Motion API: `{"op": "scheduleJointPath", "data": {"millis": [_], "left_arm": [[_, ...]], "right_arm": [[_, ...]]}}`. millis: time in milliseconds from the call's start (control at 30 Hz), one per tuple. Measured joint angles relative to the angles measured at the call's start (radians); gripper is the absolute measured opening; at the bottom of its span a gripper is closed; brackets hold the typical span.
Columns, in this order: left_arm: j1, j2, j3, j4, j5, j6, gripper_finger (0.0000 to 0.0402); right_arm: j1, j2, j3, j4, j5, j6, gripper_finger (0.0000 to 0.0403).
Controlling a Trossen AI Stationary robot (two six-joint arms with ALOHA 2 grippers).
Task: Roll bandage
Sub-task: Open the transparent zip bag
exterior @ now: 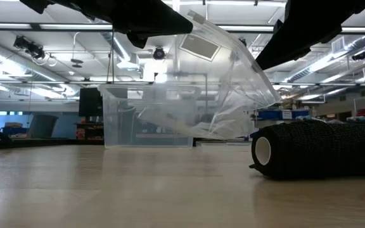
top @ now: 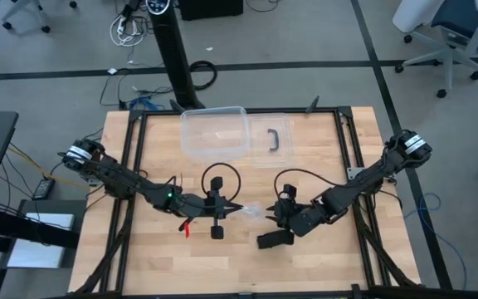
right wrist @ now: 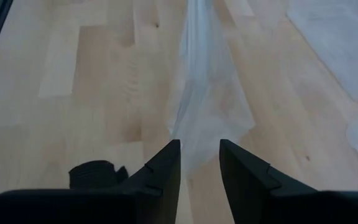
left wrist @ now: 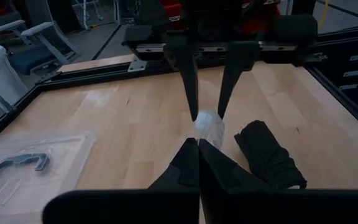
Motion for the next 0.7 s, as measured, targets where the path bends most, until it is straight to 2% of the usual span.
{"op": "scheduleJointPath", "data": {"millis": [433,633,700], "left_arm": [[0.0,0.0,0.0,0.009,0.013,-0.011,0.0],[-0.01,0.0,0.0,0.007,0.025,-0.014,0.0],[-0.013,0.0,0.0,0.005,0.026,-0.014,0.0]], "right_arm": [[-0.064,0.03,0.0,0.096,0.002,-0.063,0.0084],[-0.069,0.037,0.0,0.079,0.16,-0.043,0.0082],[-0.058,0.032,0.0,0.079,0.183,-0.061,0.0076]]}}
